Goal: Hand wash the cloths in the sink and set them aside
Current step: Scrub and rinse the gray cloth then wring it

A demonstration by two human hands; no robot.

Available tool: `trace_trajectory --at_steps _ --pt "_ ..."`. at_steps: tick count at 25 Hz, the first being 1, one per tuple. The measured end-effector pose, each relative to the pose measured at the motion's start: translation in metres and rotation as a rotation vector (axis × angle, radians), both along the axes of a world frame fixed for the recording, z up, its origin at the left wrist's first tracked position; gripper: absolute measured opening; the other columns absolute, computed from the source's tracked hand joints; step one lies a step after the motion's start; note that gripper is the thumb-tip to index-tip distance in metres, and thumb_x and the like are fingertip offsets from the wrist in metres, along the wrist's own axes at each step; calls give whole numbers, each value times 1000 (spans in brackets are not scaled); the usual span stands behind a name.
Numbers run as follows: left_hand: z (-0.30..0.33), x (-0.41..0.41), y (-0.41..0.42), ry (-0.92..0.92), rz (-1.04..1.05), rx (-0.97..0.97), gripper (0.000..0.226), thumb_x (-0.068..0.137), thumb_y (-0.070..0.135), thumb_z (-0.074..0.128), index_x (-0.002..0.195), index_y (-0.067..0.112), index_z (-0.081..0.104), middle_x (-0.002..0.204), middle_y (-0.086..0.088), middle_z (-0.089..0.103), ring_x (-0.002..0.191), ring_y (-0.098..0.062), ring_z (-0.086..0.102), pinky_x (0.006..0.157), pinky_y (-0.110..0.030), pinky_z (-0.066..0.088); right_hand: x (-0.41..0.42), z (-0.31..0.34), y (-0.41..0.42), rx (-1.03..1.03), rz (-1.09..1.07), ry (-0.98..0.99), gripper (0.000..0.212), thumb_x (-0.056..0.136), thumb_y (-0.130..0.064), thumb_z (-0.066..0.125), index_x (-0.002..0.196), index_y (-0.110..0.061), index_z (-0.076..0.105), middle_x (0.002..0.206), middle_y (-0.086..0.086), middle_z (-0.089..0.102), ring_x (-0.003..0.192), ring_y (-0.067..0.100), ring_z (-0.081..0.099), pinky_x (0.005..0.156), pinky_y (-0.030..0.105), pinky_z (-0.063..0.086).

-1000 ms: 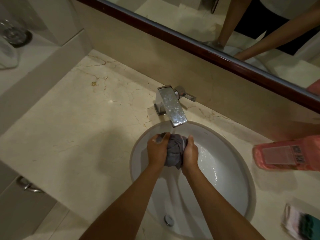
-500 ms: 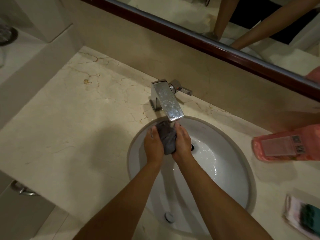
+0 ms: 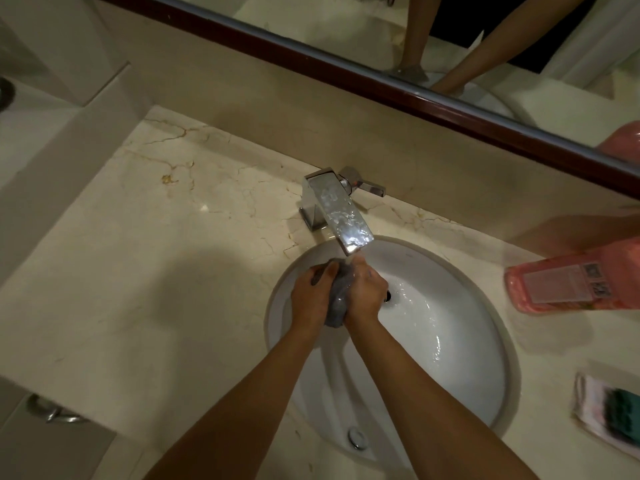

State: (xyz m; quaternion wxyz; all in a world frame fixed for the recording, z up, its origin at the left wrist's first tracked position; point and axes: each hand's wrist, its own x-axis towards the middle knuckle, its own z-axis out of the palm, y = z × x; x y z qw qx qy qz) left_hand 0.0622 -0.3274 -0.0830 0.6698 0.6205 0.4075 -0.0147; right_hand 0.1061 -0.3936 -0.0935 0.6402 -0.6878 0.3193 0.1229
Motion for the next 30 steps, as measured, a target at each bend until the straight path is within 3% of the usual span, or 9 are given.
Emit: trace_trajectory --at_steps 3,8,11,13,16,19,22,25,30 --pt "-2 4 -2 -10 70 -6 13 93 40 68 83 32 72 77 12 74 71 0 69 60 -11 49 3 -1 -2 -48 -49 19 51 94 -43 63 48 -21 60 52 -2 61 54 13 58 56 26 47" --pt "-9 14 4 -92 223 141 34 95 13 64 62 16 55 61 4 55 55 -1 49 62 -19 42 5 -6 10 -171 63 -105 53 99 -28 60 51 -22 37 46 -7 34 42 5 28 46 26 27" --pt "-16 12 7 -140 281 178 25 96 7 62 72 10 60 66 -1 57 57 -3 51 65 -18 45 10 -10 11 -271 250 -184 47 98 -13 55 57 -29 36 52 -14 34 43 5 33 48 25 27" --pt "-22 12 6 -147 287 200 17 98 13 63 81 11 67 73 3 65 60 6 60 66 -10 48 11 -16 11 -325 381 -190 39 101 -21 51 65 -34 48 60 -14 48 53 2 46 52 16 36" --pt "-28 11 -2 -163 291 210 15 99 22 62 92 13 72 82 5 70 72 9 65 70 -8 50 13 -17 16 -311 140 -95 51 100 -45 47 53 -25 47 53 -7 48 52 11 45 52 28 35" --pt "-30 7 -10 -178 303 167 21 101 24 59 113 11 72 104 -4 73 96 -9 68 86 -25 57 13 -15 17 -285 103 -107 45 91 -51 42 54 -27 50 57 -8 49 58 15 47 59 31 37" --pt "-30 0 -16 -225 278 89 30 102 23 56 129 14 63 123 -6 68 113 -19 65 96 -35 56 8 -13 9 -112 119 -167 32 88 -48 44 73 -29 64 76 -7 64 73 13 58 68 37 47" --pt "-27 0 -23 -221 300 96 18 102 27 58 110 16 70 104 -6 74 98 -22 71 90 -45 58 -2 -13 -6 102 219 -258 19 98 -36 54 95 -31 72 105 1 71 98 16 67 87 35 56" --pt "-14 13 -37 -210 344 102 23 97 32 65 76 23 71 73 -1 73 75 -23 72 75 -38 60 -3 -9 -35 263 199 -228 15 99 -23 60 94 -21 74 89 4 76 85 22 73 75 34 60"
